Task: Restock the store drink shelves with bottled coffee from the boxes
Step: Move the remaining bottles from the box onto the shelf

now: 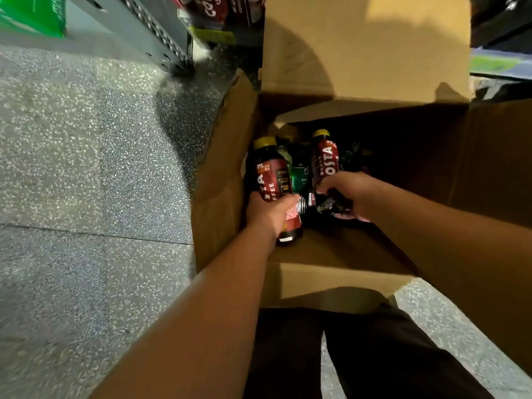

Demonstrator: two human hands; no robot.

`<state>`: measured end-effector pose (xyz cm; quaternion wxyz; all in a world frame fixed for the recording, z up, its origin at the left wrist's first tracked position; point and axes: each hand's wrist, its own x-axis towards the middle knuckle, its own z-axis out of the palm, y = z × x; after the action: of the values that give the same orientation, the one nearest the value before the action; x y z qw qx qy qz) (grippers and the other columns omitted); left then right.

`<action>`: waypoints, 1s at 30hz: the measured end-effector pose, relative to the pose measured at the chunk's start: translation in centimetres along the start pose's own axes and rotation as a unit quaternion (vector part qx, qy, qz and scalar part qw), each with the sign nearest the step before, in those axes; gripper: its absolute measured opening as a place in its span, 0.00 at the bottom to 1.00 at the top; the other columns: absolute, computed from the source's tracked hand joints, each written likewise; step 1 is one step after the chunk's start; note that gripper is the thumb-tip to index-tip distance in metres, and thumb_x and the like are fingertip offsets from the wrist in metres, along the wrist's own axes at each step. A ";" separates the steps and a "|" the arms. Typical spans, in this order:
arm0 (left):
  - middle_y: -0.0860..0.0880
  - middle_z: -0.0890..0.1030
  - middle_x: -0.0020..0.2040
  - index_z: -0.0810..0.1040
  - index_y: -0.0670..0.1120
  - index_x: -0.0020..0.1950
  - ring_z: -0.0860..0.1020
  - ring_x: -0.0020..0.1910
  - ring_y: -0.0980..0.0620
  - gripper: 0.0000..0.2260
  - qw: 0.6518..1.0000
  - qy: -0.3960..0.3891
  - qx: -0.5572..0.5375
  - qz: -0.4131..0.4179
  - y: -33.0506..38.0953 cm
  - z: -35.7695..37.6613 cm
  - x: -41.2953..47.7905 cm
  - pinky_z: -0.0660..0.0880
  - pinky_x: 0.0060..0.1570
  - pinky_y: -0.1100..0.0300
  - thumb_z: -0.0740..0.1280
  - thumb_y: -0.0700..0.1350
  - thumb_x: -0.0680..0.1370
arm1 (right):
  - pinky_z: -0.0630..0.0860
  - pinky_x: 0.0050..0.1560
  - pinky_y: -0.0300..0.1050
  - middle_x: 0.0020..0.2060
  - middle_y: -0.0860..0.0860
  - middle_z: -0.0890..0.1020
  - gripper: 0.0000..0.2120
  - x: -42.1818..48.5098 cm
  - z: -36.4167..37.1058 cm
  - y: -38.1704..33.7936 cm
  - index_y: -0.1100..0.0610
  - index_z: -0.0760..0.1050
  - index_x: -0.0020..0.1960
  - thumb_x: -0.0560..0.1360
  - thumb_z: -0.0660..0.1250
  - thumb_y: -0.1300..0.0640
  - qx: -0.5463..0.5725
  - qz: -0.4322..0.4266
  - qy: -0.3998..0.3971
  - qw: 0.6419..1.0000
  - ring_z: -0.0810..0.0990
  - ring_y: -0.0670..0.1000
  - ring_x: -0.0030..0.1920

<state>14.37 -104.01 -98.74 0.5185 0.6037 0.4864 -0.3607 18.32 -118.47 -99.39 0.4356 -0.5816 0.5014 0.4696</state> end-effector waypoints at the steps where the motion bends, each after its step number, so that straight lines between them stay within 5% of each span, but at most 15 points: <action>1: 0.44 0.79 0.56 0.70 0.44 0.65 0.78 0.46 0.48 0.23 1.000 -0.004 -0.007 -0.005 0.2 0.1 -0.7 0.71 0.34 0.63 0.73 0.42 0.72 | 0.78 0.48 0.49 0.51 0.57 0.78 0.22 -0.7 -0.2 0.3 0.58 0.68 0.62 0.70 0.70 0.63 0.019 0.004 -0.017 1.000 0.79 0.55 0.48; 4: 0.46 0.78 0.58 0.67 0.46 0.67 0.77 0.49 0.49 0.25 1.000 -0.026 -0.014 -0.004 0.8 0.5 -2.7 0.72 0.37 0.61 0.72 0.43 0.73 | 0.78 0.54 0.53 0.51 0.57 0.78 0.17 -2.9 -0.4 1.6 0.58 0.69 0.59 0.72 0.66 0.65 0.061 0.009 -0.053 0.997 0.78 0.54 0.46; 8: 0.46 0.76 0.61 0.65 0.47 0.70 0.76 0.54 0.50 0.28 0.998 -0.056 0.009 0.019 2.7 0.6 -5.5 0.71 0.35 0.64 0.72 0.44 0.73 | 0.78 0.53 0.53 0.55 0.58 0.79 0.17 -6.0 -1.3 2.4 0.58 0.71 0.60 0.72 0.67 0.66 0.070 -0.016 -0.099 0.992 0.79 0.57 0.54; 11: 0.46 0.75 0.63 0.63 0.49 0.71 0.76 0.59 0.47 0.30 0.995 -0.093 0.009 0.021 3.8 0.1 -7.5 0.73 0.42 0.60 0.72 0.45 0.73 | 0.78 0.51 0.49 0.52 0.56 0.80 0.15 -8.4 -2.4 2.5 0.56 0.73 0.54 0.71 0.65 0.71 0.082 -0.054 -0.104 0.990 0.79 0.56 0.53; 14: 0.48 0.75 0.63 0.63 0.50 0.71 0.76 0.58 0.49 0.30 0.994 -0.104 0.004 0.037 4.3 -0.5 -9.6 0.72 0.47 0.58 0.73 0.46 0.73 | 0.77 0.46 0.47 0.53 0.56 0.80 0.25 -10.6 -3.6 2.7 0.55 0.73 0.58 0.65 0.65 0.73 0.111 -0.078 -0.098 0.986 0.78 0.57 0.55; 18: 0.48 0.76 0.62 0.67 0.49 0.70 0.77 0.58 0.47 0.34 0.994 -0.081 -0.011 0.074 4.9 -0.5 -13.2 0.76 0.54 0.51 0.76 0.52 0.68 | 0.78 0.56 0.53 0.55 0.59 0.82 0.38 -14.2 -4.0 3.3 0.56 0.73 0.63 0.52 0.70 0.68 0.119 -0.115 -0.105 0.981 0.80 0.60 0.56; 21: 0.46 0.76 0.61 0.66 0.50 0.70 0.77 0.58 0.44 0.42 0.994 -0.066 -0.025 0.089 5.5 -0.6 -16.3 0.75 0.58 0.44 0.76 0.61 0.60 | 0.76 0.58 0.53 0.55 0.58 0.81 0.28 -17.6 -4.3 3.6 0.56 0.74 0.59 0.61 0.68 0.69 0.124 -0.158 -0.101 0.975 0.79 0.59 0.56; 24: 0.42 0.77 0.60 0.66 0.45 0.69 0.78 0.57 0.41 0.31 0.986 -0.095 -0.090 0.105 6.2 -1.2 -19.1 0.76 0.56 0.44 0.74 0.47 0.70 | 0.76 0.49 0.48 0.52 0.58 0.81 0.17 -21.0 -4.6 3.8 0.56 0.74 0.55 0.69 0.64 0.71 0.127 -0.195 -0.128 0.964 0.79 0.57 0.53; 30: 0.44 0.78 0.50 0.66 0.41 0.64 0.78 0.41 0.51 0.21 0.969 -0.072 -0.160 0.176 6.2 -2.5 -25.9 0.73 0.35 0.60 0.69 0.37 0.74 | 0.77 0.57 0.59 0.54 0.62 0.82 0.25 -27.4 -5.7 4.5 0.59 0.77 0.60 0.63 0.67 0.71 0.110 -0.285 -0.144 0.941 0.81 0.63 0.54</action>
<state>13.29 -107.05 -72.22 0.6974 0.5614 0.3851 -0.2240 12.99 -119.83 -71.56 0.6801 -0.5746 0.2950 0.3468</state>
